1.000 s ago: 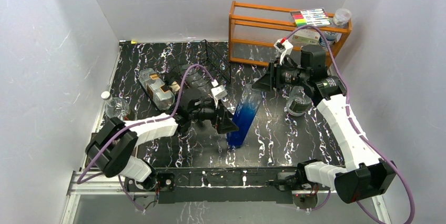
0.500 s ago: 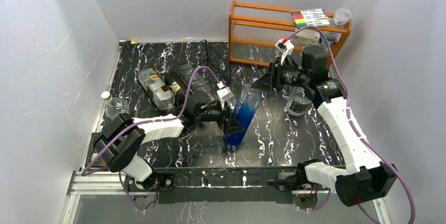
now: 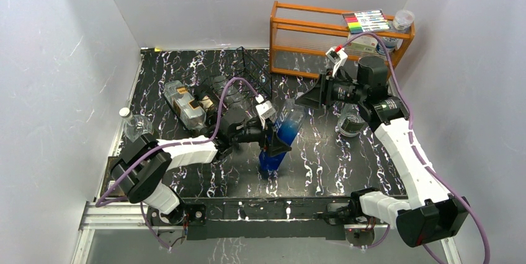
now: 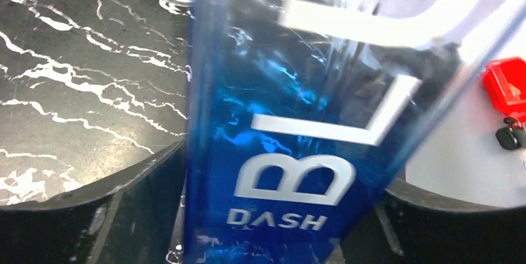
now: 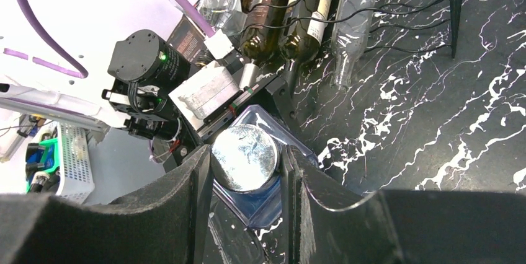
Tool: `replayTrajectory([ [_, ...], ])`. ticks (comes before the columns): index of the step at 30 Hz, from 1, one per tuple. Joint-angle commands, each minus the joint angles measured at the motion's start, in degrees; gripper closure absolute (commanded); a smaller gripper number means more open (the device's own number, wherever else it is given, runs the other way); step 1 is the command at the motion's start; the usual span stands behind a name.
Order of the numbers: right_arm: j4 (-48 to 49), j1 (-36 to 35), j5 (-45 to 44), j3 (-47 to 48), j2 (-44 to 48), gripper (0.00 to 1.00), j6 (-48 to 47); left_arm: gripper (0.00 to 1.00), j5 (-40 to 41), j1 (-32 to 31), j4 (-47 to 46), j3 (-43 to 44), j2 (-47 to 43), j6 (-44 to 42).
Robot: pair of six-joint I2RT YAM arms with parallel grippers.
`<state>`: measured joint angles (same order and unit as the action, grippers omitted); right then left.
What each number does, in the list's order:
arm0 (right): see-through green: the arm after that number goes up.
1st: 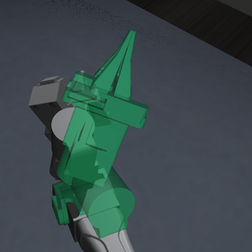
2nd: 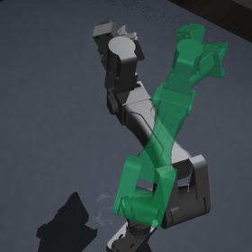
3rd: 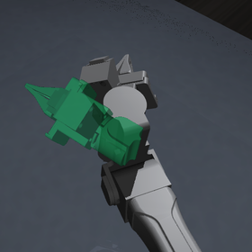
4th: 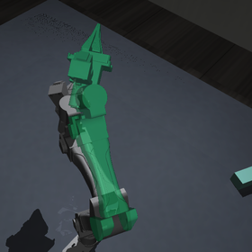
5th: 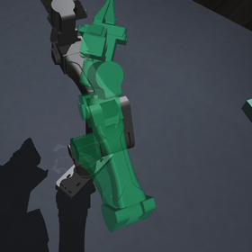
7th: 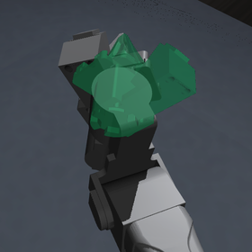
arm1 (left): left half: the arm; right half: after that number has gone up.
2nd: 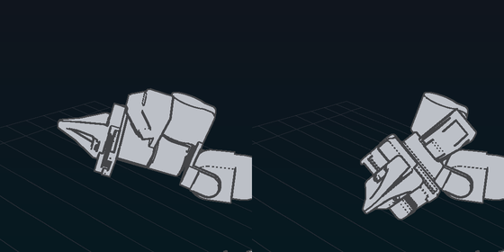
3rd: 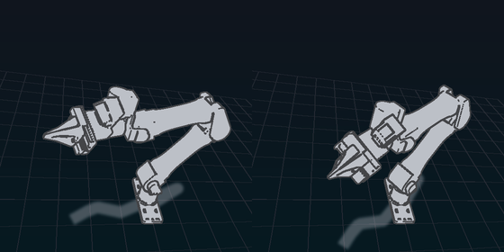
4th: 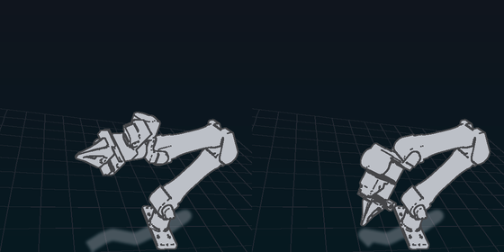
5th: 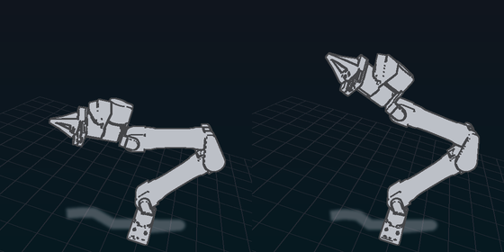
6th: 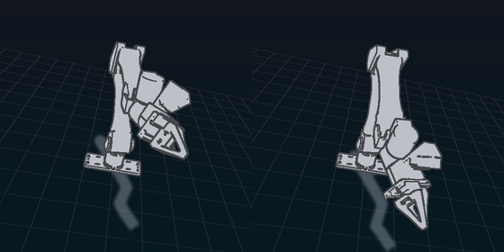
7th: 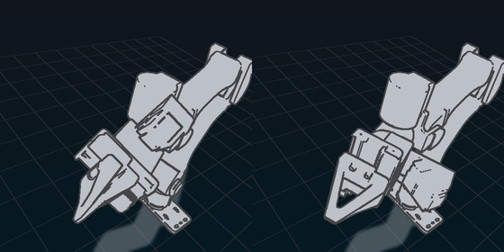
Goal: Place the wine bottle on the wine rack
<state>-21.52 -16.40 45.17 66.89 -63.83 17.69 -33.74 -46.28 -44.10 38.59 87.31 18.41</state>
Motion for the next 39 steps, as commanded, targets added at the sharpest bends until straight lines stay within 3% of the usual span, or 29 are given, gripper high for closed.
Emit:
replayTrajectory([
  [1,8.16,-0.06,5.45,1.79,4.13,1.00,4.99,0.31,-0.18,-0.20,-5.07,-1.58,-1.62,-1.36],
  [5,7.63,-0.05,5.08,2.08,4.33,1.00,4.89,0.77,-0.18,-0.21,-5.95,-2.78,-3.72,-2.47],
  [6,7.14,-0.10,4.63,2.29,4.14,1.00,4.77,0.93,-0.41,-0.16,-5.88,-2.91,-4.40,-3.06],
  [7,6.43,-0.12,3.92,2.61,4.07,1.00,4.66,1.00,-0.28,-0.11,-5.83,-3.06,-5.48,-3.85],
  [8,5.43,-0.06,3.23,3.12,3.83,0.99,4.71,1.00,0.22,-0.12,-5.75,-3.29,-6.46,-4.70],
  [11,0.34,-0.12,1.76,6.05,2.01,0.56,3.59,1.00,3.24,-0.11,-4.32,-3.51,-10.49,-9.32],
  [16,-4.34,-0.11,-2.57,10.29,1.72,0.16,1.57,1.00,6.58,-0.07,7.42,0.92,-16.14,-24.04],
  [17,-4.51,-0.12,-3.29,10.96,2.11,0.13,1.23,1.00,7.35,-0.12,10.38,2.52,-16.80,-28.49],
  [23,-5.88,-0.10,-8.31,17.77,3.15,0.08,0.42,1.00,10.32,-0.12,21.10,11.70,-18.29,-45.05],
  [29,-9.07,-0.11,-13.14,24.25,2.56,0.06,-0.27,1.00,10.97,-0.21,21.77,17.20,-18.25,-54.05],
  [35,-17.85,-0.10,-11.79,25.93,0.79,0.03,-4.26,1.00,15.82,-0.73,21.46,18.87,-17.90,-66.78],
  [39,-24.69,-0.12,-15.46,26.66,-1.75,0.03,-6.22,1.00,17.66,-1.17,21.38,19.42,-17.39,-75.17],
])
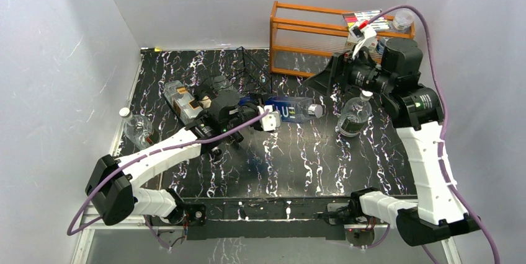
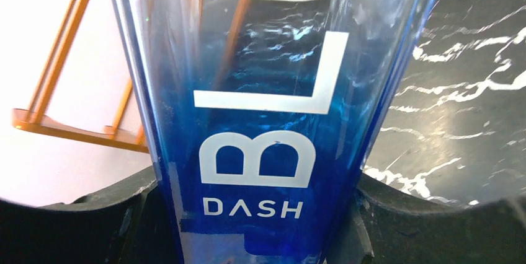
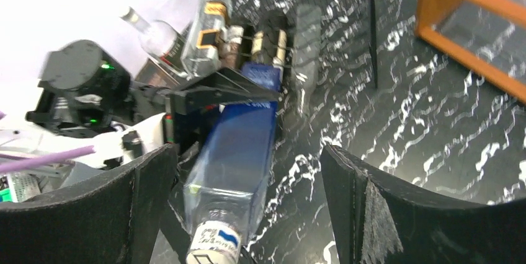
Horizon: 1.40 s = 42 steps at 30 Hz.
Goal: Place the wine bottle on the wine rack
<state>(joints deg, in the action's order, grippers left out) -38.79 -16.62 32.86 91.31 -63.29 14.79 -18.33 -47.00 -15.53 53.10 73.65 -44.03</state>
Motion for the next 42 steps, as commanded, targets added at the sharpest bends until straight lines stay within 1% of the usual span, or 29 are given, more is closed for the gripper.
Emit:
replayTrajectory([
  [1,-8.12,0.02,-4.01,1.98,-2.62,0.04,-3.71,1.00,2.44,-0.53,-7.03,5.09,-3.56,-14.29],
  [6,-11.25,-2.63,-5.51,2.58,-5.62,0.04,-5.76,1.00,3.56,-1.07,-5.55,6.19,-2.23,-23.52],
  [10,-14.69,-7.91,-12.90,3.83,-8.31,0.04,-6.53,1.00,4.51,-1.54,-4.28,6.53,-1.54,-27.99],
  [13,-14.50,-11.38,-14.75,3.78,-9.24,0.03,-6.47,1.00,4.98,-1.84,-3.36,6.58,-1.32,-29.55],
  [21,-13.54,-16.16,-16.47,1.32,-10.22,0.03,-5.24,1.00,6.09,-2.62,-2.52,6.30,-0.94,-31.44],
  [27,-15.84,-17.91,-17.09,-0.76,-10.72,0.03,-5.26,1.00,6.29,-2.76,-2.47,6.31,-0.70,-31.78],
  [31,-16.81,-18.87,-14.62,-3.47,-10.65,0.03,-5.48,1.00,6.45,-2.86,-2.94,6.24,-0.76,-32.11],
  [35,-16.39,-19.56,-14.45,-6.28,-10.16,0.04,-4.92,1.00,6.46,-3.04,-3.58,6.14,-1.13,-32.21],
  [36,-15.81,-19.53,-14.43,-6.80,-10.00,0.06,-4.56,1.00,6.44,-3.03,-3.58,6.08,-1.21,-32.19],
  [37,-15.19,-19.50,-14.23,-7.32,-9.94,0.11,-4.13,1.00,6.46,-3.03,-3.60,6.13,-1.22,-32.21],
  [39,-14.18,-19.63,-13.23,-7.99,-10.07,0.25,-3.48,1.00,6.46,-3.05,-3.44,6.14,-1.14,-32.22],
  [42,-13.45,-19.88,-12.67,-8.58,-10.68,0.53,-3.27,1.00,6.53,-3.03,-0.30,7.18,-0.73,-32.95],
])
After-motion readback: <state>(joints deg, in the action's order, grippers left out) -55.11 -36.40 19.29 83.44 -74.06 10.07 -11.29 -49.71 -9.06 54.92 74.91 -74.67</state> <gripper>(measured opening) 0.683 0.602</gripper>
